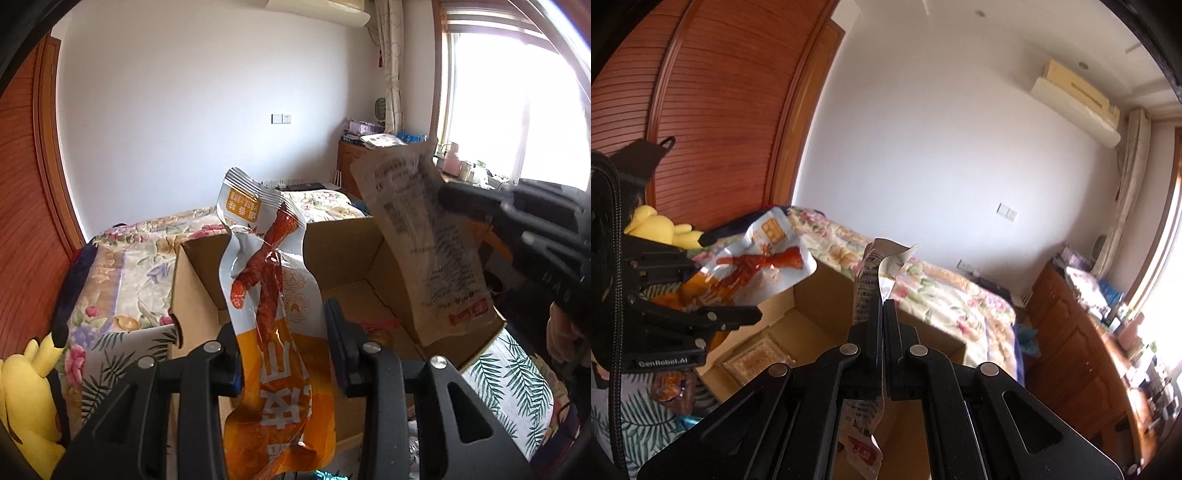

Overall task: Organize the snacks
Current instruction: 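Carry both held packets up and over the open cardboard box, then open both tools to drop the packets into the box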

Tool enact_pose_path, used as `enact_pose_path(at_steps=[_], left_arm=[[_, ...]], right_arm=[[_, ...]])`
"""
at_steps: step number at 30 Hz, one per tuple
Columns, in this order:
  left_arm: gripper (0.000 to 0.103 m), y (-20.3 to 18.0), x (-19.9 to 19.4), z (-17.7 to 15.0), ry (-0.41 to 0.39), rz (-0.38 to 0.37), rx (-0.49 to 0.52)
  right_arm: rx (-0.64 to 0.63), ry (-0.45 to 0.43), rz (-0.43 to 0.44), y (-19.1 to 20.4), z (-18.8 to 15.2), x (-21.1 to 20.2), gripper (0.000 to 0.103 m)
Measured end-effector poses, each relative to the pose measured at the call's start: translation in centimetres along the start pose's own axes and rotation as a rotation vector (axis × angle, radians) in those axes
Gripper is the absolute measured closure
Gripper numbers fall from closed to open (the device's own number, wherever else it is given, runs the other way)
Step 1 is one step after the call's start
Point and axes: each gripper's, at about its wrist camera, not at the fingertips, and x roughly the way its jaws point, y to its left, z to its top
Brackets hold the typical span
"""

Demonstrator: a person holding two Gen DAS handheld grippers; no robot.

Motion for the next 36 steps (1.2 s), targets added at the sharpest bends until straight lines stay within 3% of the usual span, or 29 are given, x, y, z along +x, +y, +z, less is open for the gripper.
enact_pose_path(at_steps=[13, 18, 36], left_arm=[[0.068, -0.3, 3.5, -0.2, 0.055, 0.006, 0.001], [0.058, -0.3, 4.1, -0.6, 0.071, 0.016, -0.007], [0.048, -1.6, 0.7, -1.5, 0.040, 0.046, 0.011]], right_arm=[[0.043, 0.109, 0.042, 0.0, -3.5, 4.2, 0.103], [0.056, 0.133, 0.061, 0.1, -4.6, 4.6, 0.103], [0.171, 0.124, 0.167, -0.2, -6.0, 2.2, 0.103]])
